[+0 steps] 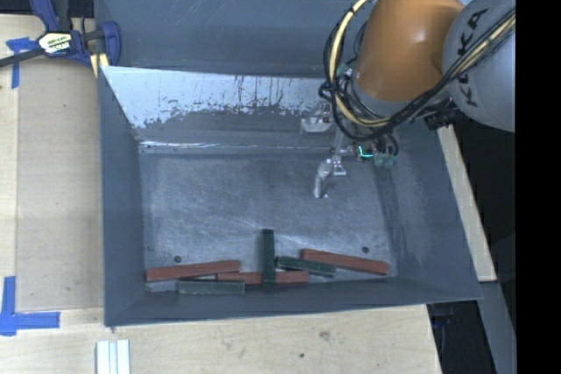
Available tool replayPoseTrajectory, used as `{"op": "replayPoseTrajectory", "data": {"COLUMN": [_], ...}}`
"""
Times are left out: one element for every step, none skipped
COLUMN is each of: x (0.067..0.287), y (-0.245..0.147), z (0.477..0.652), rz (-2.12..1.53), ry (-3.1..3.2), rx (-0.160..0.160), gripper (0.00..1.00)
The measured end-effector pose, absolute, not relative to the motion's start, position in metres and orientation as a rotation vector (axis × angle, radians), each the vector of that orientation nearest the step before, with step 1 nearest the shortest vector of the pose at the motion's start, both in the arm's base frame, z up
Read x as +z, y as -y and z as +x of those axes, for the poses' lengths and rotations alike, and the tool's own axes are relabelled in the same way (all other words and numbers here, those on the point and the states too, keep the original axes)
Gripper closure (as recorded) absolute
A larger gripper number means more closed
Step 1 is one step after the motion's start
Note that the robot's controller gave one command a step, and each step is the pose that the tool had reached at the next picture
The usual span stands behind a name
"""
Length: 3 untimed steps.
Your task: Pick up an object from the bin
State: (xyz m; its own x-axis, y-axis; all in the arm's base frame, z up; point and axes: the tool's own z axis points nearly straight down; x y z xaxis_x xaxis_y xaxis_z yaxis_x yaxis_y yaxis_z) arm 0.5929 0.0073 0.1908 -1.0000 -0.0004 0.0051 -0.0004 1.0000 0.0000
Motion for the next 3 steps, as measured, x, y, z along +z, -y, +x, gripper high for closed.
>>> {"op": "replayPoseTrajectory", "data": {"x": [0.196, 0.177, 0.164], "y": [-0.007, -0.021, -0.031], "z": [0.595, 0.579, 0.569], "rz": [0.0, 0.193, 0.323], "ry": [3.145, 3.149, 3.132], "rx": [0.0, 0.005, 0.002], "gripper": [0.0, 0.0, 0.0]}}
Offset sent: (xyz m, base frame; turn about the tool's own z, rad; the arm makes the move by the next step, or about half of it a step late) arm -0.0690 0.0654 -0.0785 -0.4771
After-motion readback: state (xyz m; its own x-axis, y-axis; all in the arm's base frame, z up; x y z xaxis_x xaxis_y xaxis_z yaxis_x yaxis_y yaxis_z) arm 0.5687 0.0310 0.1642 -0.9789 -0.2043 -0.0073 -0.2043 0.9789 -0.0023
